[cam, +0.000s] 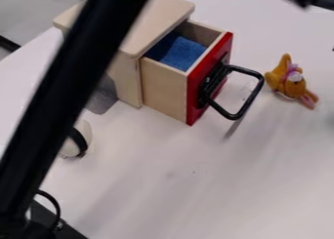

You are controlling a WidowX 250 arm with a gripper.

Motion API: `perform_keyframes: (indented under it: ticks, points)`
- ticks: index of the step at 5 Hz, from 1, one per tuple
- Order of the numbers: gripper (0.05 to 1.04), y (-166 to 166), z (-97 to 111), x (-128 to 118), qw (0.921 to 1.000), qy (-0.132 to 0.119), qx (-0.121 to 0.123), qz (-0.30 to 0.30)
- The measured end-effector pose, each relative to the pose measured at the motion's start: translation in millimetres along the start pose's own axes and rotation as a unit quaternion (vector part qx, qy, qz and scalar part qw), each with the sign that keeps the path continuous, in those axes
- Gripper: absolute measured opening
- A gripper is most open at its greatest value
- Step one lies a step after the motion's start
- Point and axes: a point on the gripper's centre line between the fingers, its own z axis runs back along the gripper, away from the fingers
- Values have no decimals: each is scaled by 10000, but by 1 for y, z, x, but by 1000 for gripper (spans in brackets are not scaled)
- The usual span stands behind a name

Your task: Put the cucumber on the table

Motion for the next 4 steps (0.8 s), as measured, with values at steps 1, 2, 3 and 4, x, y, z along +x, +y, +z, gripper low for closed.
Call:
perform_keyframes:
  ticks: [1,2,3,4]
  points:
    - [479,11,10,-45,10000,-15,55,-82]
    - [479,16,10,-90,9997,47,66,-247]
    - [479,12,4,-127,9992,131,-81,-377]
    - [479,4,-7,-152,9977,345,-195,-548]
